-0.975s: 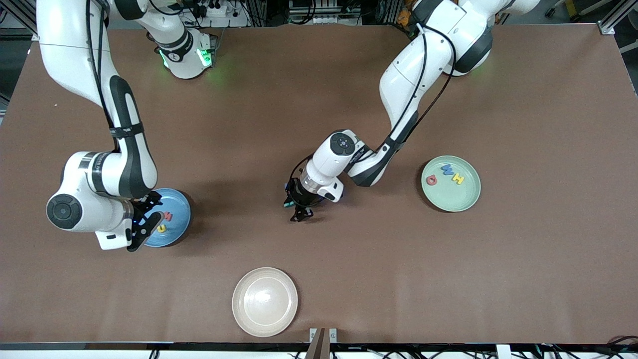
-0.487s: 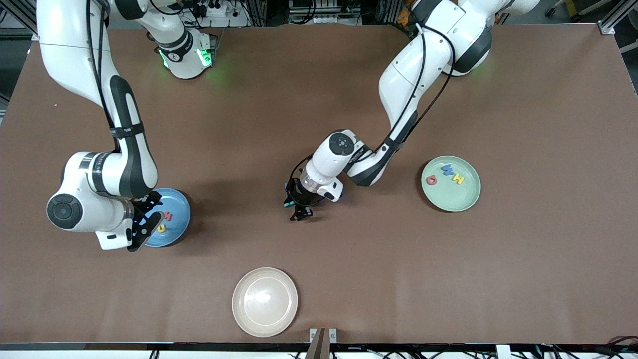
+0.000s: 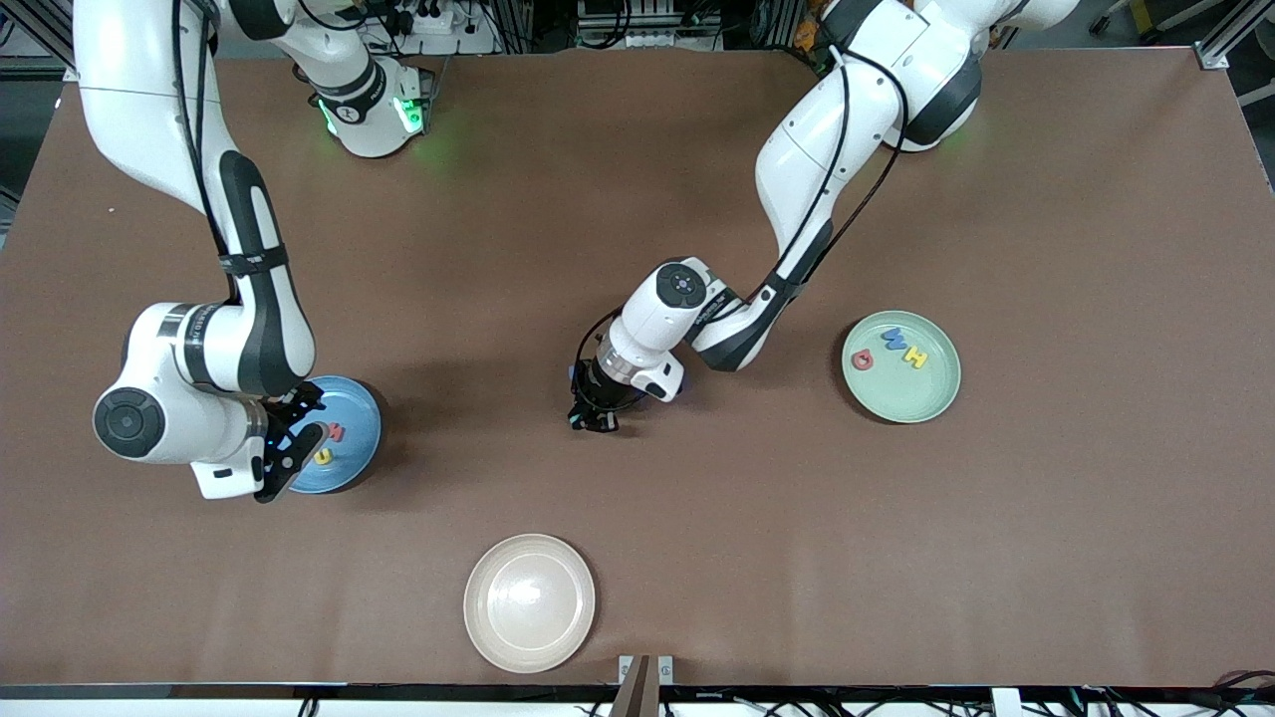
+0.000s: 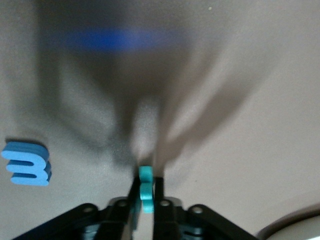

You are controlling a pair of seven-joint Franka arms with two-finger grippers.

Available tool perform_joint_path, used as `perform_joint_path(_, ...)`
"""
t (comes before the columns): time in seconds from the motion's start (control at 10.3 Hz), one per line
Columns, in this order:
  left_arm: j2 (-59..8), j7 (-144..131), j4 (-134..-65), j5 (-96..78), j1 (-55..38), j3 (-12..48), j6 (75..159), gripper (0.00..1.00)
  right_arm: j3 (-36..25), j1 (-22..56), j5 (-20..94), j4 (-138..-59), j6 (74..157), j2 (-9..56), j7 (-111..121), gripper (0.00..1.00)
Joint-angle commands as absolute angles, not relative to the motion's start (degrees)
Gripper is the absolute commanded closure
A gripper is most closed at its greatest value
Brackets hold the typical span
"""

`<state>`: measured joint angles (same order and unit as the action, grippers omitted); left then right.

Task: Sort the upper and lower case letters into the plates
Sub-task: 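Grasp the cyan k with the left gripper while the right gripper releases w, then carry the k to the green plate while the right gripper reaches m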

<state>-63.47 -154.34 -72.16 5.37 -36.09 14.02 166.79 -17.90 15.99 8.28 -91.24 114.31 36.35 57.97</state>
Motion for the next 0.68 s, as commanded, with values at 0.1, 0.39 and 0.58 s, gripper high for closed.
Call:
perform_joint_path(0.1, -63.46, -150.12, -71.54, 4.39, -36.04, 13.1, 166.47, 1.0, -17.4, 15.82, 8.88, -91.76, 113.12, 34.98, 58.36, 0.0)
perform_joint_path(0.39, -60.92, -145.84, -71.54, 4.31, -34.47, 13.7, 159.9, 1.0, -17.23, 16.08, 8.96, -91.06, 111.45, 34.81, 58.18, 0.0)
perform_joint_path(0.58, -59.68, -141.01, -72.07, 4.48, -30.52, 17.12, 156.38, 1.0, -17.05, 17.22, 11.24, -90.97, 111.44, 34.8, 58.1, 0.0)
